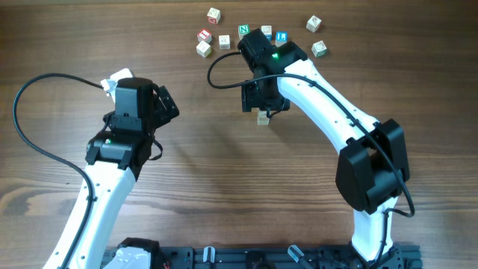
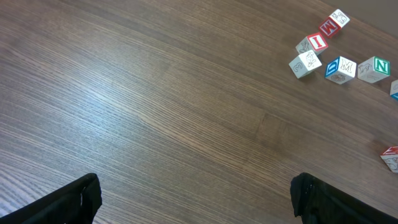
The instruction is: Form a tower
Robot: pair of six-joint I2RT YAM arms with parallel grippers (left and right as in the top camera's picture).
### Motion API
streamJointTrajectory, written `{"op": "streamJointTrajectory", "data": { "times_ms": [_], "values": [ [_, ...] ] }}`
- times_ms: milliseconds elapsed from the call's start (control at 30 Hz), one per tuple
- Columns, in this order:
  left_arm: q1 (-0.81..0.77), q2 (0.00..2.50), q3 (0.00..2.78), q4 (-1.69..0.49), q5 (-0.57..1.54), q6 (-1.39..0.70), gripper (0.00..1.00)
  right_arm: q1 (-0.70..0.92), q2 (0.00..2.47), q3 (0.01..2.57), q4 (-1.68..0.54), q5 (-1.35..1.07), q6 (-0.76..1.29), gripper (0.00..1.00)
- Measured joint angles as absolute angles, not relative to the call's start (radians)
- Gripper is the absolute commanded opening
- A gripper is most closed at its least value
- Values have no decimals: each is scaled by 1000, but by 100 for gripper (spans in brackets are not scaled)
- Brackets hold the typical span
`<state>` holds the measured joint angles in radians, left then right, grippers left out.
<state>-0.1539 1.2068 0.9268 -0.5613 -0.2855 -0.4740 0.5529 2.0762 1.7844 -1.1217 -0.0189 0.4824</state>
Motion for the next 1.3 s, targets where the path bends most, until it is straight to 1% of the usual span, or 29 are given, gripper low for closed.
{"op": "streamJointTrajectory", "data": {
  "times_ms": [400, 667, 833, 933, 967, 1300],
  "values": [
    [-154, 1207, 927, -561, -286, -474, 100, 553, 2078, 1766, -1121, -19, 496, 53],
    [-154, 1207, 927, -561, -286, -474, 100, 553, 2078, 1766, -1115, -19, 497, 53],
    [-154, 1207, 927, -561, -286, -474, 100, 553, 2078, 1732, -1095, -19, 508, 47],
    [-154, 1207, 927, -561, -286, -474, 100, 553, 2078, 1732, -1092, -19, 513, 45],
    [-154, 1207, 927, -561, -286, -474, 100, 553, 2078, 1731, -1090, -19, 515, 41],
    [-154, 1207, 927, -561, -286, -474, 100, 553, 2078, 1729, -1088, -19, 524, 28]
  ]
}}
